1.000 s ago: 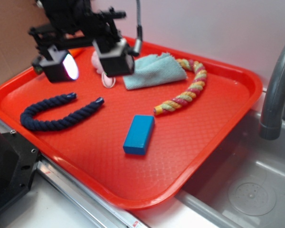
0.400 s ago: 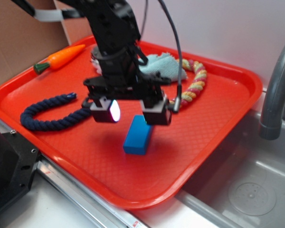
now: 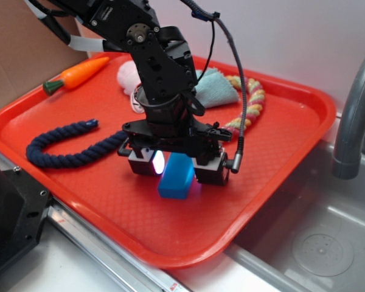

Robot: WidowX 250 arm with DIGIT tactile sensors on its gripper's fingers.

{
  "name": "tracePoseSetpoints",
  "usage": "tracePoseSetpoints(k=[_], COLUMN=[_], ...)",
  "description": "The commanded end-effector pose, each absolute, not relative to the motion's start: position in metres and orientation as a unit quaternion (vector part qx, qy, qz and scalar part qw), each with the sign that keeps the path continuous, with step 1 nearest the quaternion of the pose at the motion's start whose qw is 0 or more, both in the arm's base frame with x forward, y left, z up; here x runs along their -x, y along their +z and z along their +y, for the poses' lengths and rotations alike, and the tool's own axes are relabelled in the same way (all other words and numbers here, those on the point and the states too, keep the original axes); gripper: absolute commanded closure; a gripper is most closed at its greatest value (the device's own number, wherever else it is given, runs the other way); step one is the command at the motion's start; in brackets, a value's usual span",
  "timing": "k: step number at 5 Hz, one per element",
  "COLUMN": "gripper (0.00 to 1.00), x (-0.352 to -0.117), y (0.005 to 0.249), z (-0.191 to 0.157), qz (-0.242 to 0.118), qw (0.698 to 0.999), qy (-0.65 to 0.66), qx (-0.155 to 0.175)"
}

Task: Grab the blue block.

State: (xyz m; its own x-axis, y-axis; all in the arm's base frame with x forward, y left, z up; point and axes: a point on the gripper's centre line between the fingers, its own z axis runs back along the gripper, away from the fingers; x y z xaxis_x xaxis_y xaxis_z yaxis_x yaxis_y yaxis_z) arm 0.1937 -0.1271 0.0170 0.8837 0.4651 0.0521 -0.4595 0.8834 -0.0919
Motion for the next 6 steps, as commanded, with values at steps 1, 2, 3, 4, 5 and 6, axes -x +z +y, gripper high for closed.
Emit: tracePoseSetpoints(k=[1, 2, 3, 4, 5, 6], gripper=[1.00, 1.00, 1.00, 1.00, 1.00, 1.00], x=[-0.194, -0.196, -0.199, -0.198, -0.192, -0.177], y=[0.012, 0.023, 0.048, 0.098, 0.148, 0.185], z=[-0.124, -0.121, -0.123, -0.112, -0.097, -0.084], qz=[-0.042, -0.037, -0.021, -0.003, -0.008, -0.020], qw=[0.965, 0.967, 0.987, 0.997, 0.999, 1.000], qy=[0.255, 0.249, 0.161, 0.082, 0.038, -0.006], qx=[0.049, 0.040, 0.015, -0.008, -0.017, 0.005])
